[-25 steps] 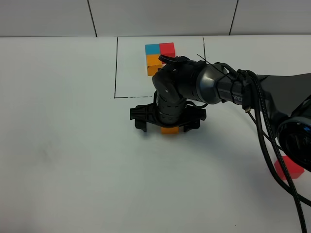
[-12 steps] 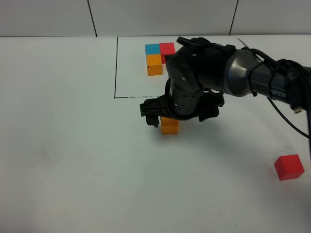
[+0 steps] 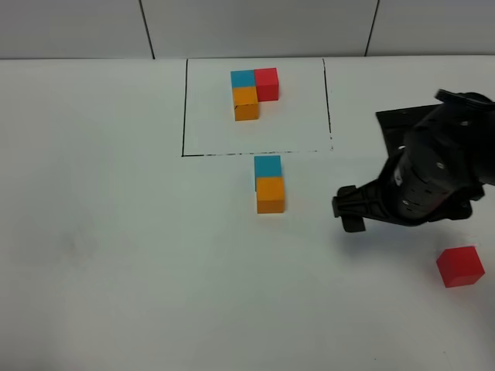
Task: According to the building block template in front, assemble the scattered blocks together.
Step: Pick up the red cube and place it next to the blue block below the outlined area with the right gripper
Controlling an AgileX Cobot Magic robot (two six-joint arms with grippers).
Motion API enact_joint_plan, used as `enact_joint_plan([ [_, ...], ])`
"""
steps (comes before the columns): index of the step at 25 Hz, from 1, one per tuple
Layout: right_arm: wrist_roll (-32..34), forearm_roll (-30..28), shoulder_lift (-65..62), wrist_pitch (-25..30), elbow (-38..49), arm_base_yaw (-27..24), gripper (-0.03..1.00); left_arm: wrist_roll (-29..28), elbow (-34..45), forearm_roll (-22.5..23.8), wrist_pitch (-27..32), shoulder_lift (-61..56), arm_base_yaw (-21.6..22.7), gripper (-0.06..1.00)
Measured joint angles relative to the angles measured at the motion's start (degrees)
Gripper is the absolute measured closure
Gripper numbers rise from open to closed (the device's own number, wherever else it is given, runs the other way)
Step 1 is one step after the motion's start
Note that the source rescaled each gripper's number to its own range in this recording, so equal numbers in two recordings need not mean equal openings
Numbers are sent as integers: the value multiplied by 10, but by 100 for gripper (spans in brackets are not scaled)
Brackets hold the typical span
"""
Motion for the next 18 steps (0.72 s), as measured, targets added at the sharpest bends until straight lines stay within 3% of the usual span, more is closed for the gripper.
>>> enact_joint_plan([
  [8,-88,15,-43,65,48,-77,8,0,0,0,0,0,0,18],
  [18,-169,51,-52,-46,141,-143,11,0,0,0,0,0,0,18],
])
